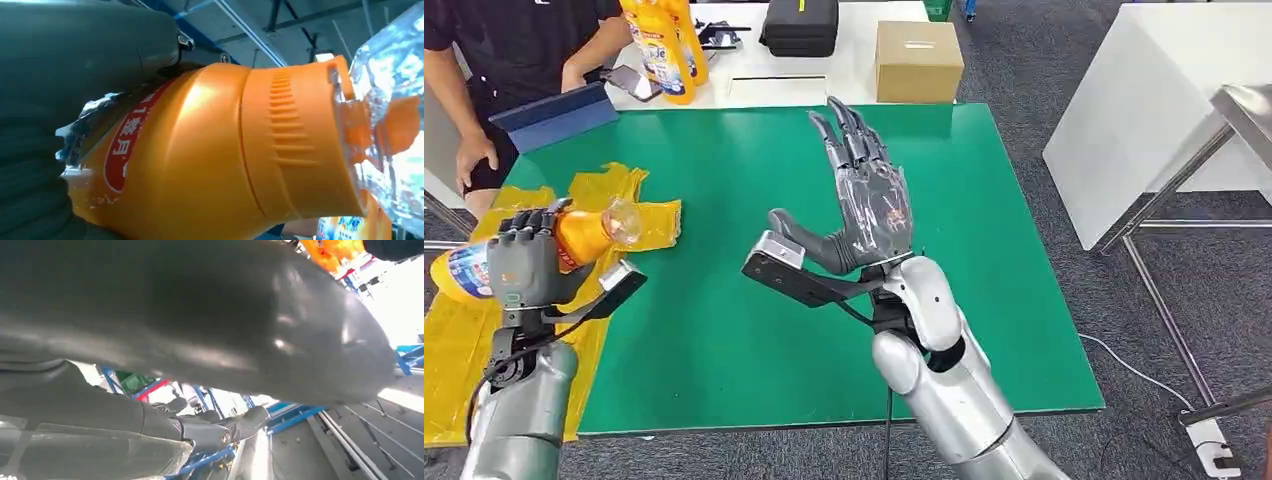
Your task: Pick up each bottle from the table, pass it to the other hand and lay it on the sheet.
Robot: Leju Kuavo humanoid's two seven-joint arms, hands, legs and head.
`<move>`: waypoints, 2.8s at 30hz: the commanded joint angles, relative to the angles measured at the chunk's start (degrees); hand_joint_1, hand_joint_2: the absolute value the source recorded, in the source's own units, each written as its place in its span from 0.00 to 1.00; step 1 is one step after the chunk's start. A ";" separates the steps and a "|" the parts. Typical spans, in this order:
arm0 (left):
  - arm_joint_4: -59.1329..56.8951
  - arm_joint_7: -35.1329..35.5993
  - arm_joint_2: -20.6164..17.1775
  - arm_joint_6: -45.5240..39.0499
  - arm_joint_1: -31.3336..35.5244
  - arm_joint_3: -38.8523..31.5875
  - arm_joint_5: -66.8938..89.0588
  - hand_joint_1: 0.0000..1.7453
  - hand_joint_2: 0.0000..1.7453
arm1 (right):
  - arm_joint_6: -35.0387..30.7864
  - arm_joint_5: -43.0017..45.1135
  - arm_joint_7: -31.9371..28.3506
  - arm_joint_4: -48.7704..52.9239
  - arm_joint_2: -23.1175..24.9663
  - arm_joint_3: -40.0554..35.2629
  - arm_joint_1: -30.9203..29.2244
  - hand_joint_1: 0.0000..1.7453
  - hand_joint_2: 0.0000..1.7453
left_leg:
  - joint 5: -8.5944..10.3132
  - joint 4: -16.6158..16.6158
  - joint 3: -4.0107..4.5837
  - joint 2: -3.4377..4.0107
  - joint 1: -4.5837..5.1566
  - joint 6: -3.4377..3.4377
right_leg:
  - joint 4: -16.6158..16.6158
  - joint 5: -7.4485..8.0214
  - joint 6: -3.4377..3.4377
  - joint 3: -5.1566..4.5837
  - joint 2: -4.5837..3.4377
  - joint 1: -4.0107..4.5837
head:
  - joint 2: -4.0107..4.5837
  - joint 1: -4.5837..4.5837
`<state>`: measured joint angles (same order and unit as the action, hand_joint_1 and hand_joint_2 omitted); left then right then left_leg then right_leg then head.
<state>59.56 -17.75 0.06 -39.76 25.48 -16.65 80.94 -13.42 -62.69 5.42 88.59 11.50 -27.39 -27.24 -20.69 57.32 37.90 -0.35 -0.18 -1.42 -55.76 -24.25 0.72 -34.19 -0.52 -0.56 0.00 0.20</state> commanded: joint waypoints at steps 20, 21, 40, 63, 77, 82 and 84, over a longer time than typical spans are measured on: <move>-6.81 -2.51 -5.12 -0.24 -6.27 7.07 -3.27 1.00 1.00 | -0.46 1.78 -3.16 -6.35 -1.09 0.11 -1.09 0.00 0.00 | -0.19 -0.05 -0.47 0.05 0.02 0.13 | 0.04 -0.18 -0.08 0.41 0.06 -0.02 | 0.00 0.00; -8.97 -3.49 -4.52 -0.24 -6.15 5.57 -2.50 1.00 1.00 | -0.52 2.17 -3.37 -6.65 -1.42 -0.38 -1.15 0.00 0.00 | -0.22 -0.05 -0.55 0.02 0.02 0.15 | 0.05 -0.22 -0.09 0.51 0.10 -0.02 | 0.00 0.00; -16.72 -4.46 -2.37 -0.24 -6.57 -0.63 0.45 0.00 0.00 | -0.36 2.17 -3.38 -7.67 -1.42 -1.76 -0.21 0.00 0.00 | -0.08 -0.06 -0.16 0.05 0.00 0.09 | 0.06 -0.07 -0.05 0.11 0.02 -0.01 | 0.00 0.00; 18.92 -8.42 -1.70 28.78 -14.74 3.02 -58.66 0.00 0.00 | 1.02 5.94 -4.80 -10.83 -0.97 0.40 -1.96 0.00 0.00 | -0.12 0.07 -0.04 -0.02 -0.09 0.14 | -0.01 -0.10 -0.07 0.00 0.11 0.06 | 0.00 0.00; 8.35 -7.97 1.68 42.69 -2.09 18.93 -79.75 0.00 0.00 | -9.49 14.09 -13.62 -34.08 6.86 -2.72 -9.33 0.00 0.00 | -0.03 -0.02 -0.25 -0.28 -0.01 0.17 | 0.00 -0.11 -0.09 0.24 0.29 -0.02 | 0.00 0.00; 5.17 -7.86 2.57 44.06 0.45 21.39 -82.25 0.00 0.00 | -10.24 13.77 -14.68 -36.39 8.04 -4.76 -10.11 0.00 0.00 | -0.07 -0.05 -0.35 -0.20 -0.01 0.18 | 0.03 -0.11 -0.08 0.33 0.21 -0.02 | 0.00 -0.02; 4.76 -7.70 2.95 43.89 0.95 21.81 -82.15 0.00 0.00 | -10.40 13.99 -14.89 -36.74 8.33 -5.18 -10.24 0.00 0.00 | -0.12 -0.02 -0.43 -0.25 -0.01 0.20 | 0.00 -0.16 -0.08 0.43 0.27 -0.02 | 0.00 0.00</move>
<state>73.33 -25.92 1.77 3.87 20.38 -0.19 -0.37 -22.84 -49.09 -8.70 62.68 18.27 -29.22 -32.72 -20.69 57.32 37.77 -0.48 -0.21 -1.30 -55.76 -24.25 0.69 -34.10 -0.43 -0.56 0.00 0.20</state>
